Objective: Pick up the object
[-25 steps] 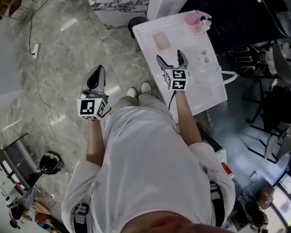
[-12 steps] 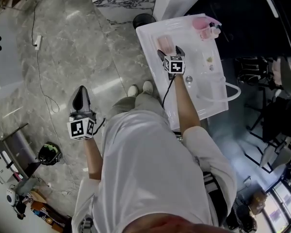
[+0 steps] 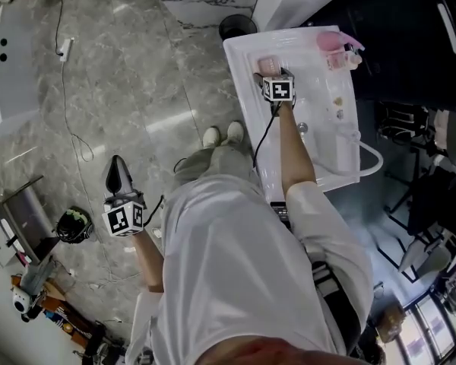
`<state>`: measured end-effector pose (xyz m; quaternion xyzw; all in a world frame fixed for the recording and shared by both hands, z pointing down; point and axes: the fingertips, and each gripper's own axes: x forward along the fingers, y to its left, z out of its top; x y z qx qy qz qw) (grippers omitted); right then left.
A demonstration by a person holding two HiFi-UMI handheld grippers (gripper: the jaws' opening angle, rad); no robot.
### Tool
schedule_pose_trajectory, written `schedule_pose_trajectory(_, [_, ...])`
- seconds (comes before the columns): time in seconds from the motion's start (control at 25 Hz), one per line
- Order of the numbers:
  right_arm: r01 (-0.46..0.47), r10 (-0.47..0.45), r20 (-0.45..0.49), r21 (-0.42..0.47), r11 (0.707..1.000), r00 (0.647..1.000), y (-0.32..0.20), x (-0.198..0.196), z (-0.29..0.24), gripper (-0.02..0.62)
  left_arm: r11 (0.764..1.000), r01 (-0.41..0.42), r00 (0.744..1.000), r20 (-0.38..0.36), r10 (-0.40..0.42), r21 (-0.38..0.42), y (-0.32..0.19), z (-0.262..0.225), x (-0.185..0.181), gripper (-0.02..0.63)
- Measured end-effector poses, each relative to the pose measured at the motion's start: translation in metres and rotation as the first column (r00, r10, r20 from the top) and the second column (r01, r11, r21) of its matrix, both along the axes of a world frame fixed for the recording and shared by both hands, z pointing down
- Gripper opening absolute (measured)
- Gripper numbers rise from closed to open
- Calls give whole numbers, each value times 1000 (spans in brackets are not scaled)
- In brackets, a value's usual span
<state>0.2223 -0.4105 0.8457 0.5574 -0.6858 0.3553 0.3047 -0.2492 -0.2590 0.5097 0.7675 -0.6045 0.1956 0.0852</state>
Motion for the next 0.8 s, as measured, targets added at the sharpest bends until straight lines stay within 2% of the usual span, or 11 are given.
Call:
schedule_pose_trajectory(0.28, [18, -19, -19, -36, 999, 1000, -7, 1, 4, 443, 999, 41, 999, 10, -41, -2, 9, -2, -9, -3])
schedule_pose_trajectory(0.48, [43, -43, -1, -44, 998, 999, -7, -2, 5, 422, 999, 40, 999, 7, -40, 1, 9, -1, -8, -3])
schedule_pose_trajectory(0.68, [79, -81, -22, -59, 995, 997, -5, -4, 4, 405, 999, 31, 1000, 7, -31, 9, 7, -3, -6, -3])
schedule_pose_trajectory(0.8, [69, -69, -5, -53, 996, 998, -2, -5, 0, 403, 1000, 25, 1000, 2, -25, 17, 6, -5, -7, -3])
